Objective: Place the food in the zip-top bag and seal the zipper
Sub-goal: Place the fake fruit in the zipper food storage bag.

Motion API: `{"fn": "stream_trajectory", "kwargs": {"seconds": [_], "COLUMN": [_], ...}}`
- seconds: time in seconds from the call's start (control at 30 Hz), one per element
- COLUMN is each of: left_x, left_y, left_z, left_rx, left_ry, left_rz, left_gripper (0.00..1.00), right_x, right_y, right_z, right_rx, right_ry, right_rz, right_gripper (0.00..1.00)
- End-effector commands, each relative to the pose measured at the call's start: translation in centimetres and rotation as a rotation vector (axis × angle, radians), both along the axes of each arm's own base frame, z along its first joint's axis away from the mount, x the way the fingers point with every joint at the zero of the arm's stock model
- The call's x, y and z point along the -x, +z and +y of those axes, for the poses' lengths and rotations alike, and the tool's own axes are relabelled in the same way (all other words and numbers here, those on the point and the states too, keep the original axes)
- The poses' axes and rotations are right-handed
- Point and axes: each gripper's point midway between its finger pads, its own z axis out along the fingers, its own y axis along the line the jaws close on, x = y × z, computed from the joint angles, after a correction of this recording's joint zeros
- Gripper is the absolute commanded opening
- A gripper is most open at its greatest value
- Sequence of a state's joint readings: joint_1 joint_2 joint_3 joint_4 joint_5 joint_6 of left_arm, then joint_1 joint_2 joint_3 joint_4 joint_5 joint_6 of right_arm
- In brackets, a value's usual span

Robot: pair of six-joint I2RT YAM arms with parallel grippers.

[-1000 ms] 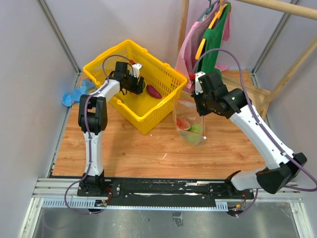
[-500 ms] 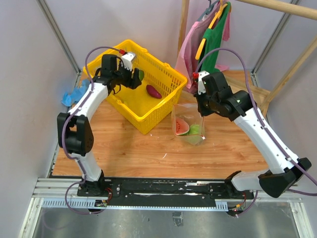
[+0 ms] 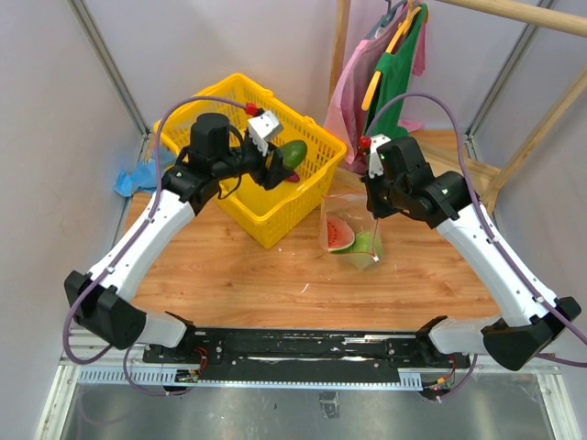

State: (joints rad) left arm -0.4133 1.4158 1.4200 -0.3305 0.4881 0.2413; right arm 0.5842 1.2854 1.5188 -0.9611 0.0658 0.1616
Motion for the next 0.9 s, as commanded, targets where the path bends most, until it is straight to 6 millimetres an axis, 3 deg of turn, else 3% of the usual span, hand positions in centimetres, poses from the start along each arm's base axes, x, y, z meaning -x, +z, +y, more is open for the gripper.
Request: {"fn": "stream_trajectory", "kwargs": {"seconds": [0.0, 0.17, 0.3, 0.5, 0.73, 0.87], "left_x": [4.7, 9.3, 12.0, 13.0, 16.6, 16.7], "left_y": [1.9, 3.5, 2.7, 1.2, -0.8, -1.5], "left_z": [-2.5, -5.3, -7.3, -9.6, -13.2, -13.6], "left_rx": [0.002, 0.056, 0.044, -0.020, 0.004, 0.065], "left_ry": [-0.121, -0.214, -0.270, -0.194, -0.186, -0.088], "left_rz": [-0.073, -0.073, -0.042, 0.116, 0.409, 0.551], "left_gripper": [0.14, 0.13, 0.11, 0.00, 0.00, 0.00], "right_x": [0.4, 0.4, 0.5, 0.6, 0.7, 0.4], "right_y": [0.9, 1.0, 1.0, 0.9, 0.7, 0.8], "right_z": [0.8, 0.9, 0.9, 1.0, 1.1, 0.9], "right_rx": [-0.061, -0.076, -0.082, -0.091, -0.099, -0.106], "right_ry": [0.009, 0.004, 0.001, -0.001, -0.017, -0.047], "right_rz": [-0.021, -0.020, -0.020, -0.012, 0.000, -0.009], "right_gripper": [0.01, 0.01, 0.01, 0.01, 0.01, 0.01]}}
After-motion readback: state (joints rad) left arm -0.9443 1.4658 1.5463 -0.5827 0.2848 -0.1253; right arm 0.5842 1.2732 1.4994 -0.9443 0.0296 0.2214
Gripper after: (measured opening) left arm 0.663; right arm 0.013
